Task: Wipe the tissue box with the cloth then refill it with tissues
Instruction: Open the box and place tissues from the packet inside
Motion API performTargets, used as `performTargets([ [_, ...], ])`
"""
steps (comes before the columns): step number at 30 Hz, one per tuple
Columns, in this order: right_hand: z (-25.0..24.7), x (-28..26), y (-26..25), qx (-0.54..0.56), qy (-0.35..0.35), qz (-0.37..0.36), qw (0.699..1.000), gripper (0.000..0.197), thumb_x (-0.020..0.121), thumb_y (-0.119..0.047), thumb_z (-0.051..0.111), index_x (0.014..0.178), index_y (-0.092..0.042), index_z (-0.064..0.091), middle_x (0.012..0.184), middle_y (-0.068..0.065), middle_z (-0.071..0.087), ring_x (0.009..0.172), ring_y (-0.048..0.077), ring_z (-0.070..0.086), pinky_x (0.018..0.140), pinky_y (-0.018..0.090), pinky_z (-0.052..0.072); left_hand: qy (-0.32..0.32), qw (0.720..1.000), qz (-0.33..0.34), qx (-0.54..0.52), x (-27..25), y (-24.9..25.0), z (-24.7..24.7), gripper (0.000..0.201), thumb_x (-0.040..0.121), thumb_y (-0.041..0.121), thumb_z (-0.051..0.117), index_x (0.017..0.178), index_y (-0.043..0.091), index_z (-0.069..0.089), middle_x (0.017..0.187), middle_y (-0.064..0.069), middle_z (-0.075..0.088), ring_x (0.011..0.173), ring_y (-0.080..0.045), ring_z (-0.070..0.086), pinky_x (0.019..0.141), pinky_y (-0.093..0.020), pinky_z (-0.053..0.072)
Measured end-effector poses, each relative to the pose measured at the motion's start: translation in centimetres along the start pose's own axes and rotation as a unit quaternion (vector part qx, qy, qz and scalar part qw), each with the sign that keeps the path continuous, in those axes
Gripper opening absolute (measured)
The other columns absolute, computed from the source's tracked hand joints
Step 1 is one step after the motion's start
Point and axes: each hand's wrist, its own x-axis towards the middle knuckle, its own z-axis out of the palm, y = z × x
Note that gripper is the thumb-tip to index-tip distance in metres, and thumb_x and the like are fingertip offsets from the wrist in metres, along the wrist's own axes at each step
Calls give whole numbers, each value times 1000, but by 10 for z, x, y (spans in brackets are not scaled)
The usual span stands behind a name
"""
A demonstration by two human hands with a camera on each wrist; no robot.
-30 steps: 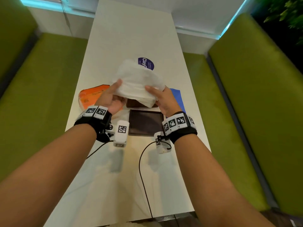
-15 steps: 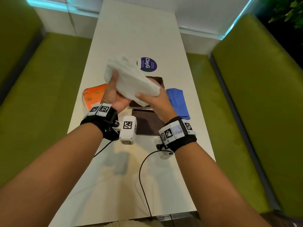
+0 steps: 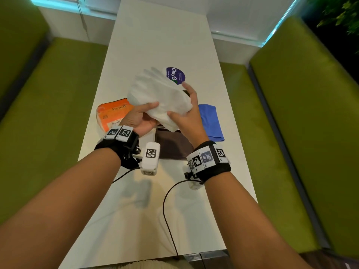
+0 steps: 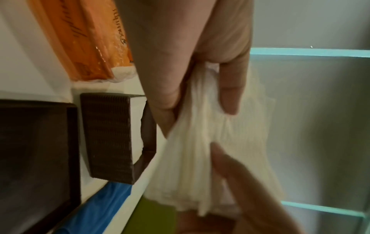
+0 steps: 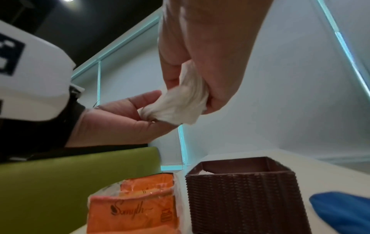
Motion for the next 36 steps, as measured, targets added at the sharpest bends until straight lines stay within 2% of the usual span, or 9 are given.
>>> performTargets([
  [2, 1, -1, -1, -59, 14, -47, 997, 73, 74, -1, 64, 136, -29, 40, 133, 3, 49, 125, 22, 48, 106, 46, 44, 17, 1000, -8, 14, -2, 0, -2, 91, 34, 6, 95, 117, 7, 58, 103, -10, 75, 94, -24, 73, 74, -39, 61],
  [6, 3, 3, -4, -151, 58, -56, 985, 41, 84, -24, 67, 123, -15, 59, 122, 6, 56, 116, 18, 52, 101, 40, 46, 57, 998, 2, 26, -6, -4, -2, 78, 71, -2, 69, 143, 6, 41, 109, -6, 72, 97, -21, 72, 74, -39, 61],
  [12, 14, 4, -2, -150, 91, -27, 984, 12, 91, -22, 58, 86, -12, 55, 79, -4, 52, 76, 13, 49, 67, 23, 40, 47, 997, 28, -60, -8, -10, -5, 119, 40, -1, 89, 146, 9, 37, 141, -14, 53, 115, -29, 64, 81, -45, 58],
  [19, 15, 1, 4, -121, 64, 26, 990, 38, 82, -6, 63, 118, -8, 49, 104, -6, 50, 93, 6, 49, 77, 10, 40, 71, 994, 24, -80, -2, -9, -8, 119, 40, 3, 92, 146, 5, 37, 144, -16, 48, 119, -33, 59, 84, -46, 58],
  [23, 2, 14, 21, 81, 79, 203, 973, 73, 82, -15, 71, 141, -15, 28, 139, 8, 43, 123, 25, 51, 100, 42, 49, 76, 996, -8, -51, 4, -12, -8, 92, 43, 5, 91, 127, 4, 54, 112, -15, 71, 93, -29, 73, 77, -45, 60],
  [25, -9, 22, 30, 99, 59, 247, 962, 68, 85, -12, 68, 141, -14, 30, 140, 12, 45, 123, 30, 52, 97, 47, 51, 109, 994, -20, -15, 11, -11, -9, 51, 71, 10, 75, 119, 7, 57, 94, -12, 76, 82, -26, 75, 80, -45, 58],
  [28, -29, 40, 37, 7, 34, 256, 966, 59, 90, -16, 61, 141, -14, 31, 141, 13, 44, 123, 30, 51, 93, 48, 51, 154, 985, -41, 63, 28, 1, -12, 38, 92, 14, 59, 128, 7, 51, 108, -12, 71, 89, -25, 73, 66, -38, 60],
  [32, -49, 71, 37, 14, 29, 319, 947, 61, 95, -20, 53, 147, -19, 20, 144, 10, 40, 117, 28, 51, 85, 45, 51, 217, 927, -21, 306, 57, 12, -13, 64, 88, 7, 65, 143, 20, 35, 129, -10, 54, 115, -30, 58, 92, -48, 53],
  [36, -59, 102, 40, -8, 28, 313, 949, 70, 91, -10, 57, 148, -22, 19, 142, 14, 40, 116, 31, 54, 77, 43, 55, 248, 776, 18, 580, 82, 10, 0, 56, 90, 18, 64, 139, 8, 40, 141, -12, 48, 126, -29, 50, 105, -35, 42],
])
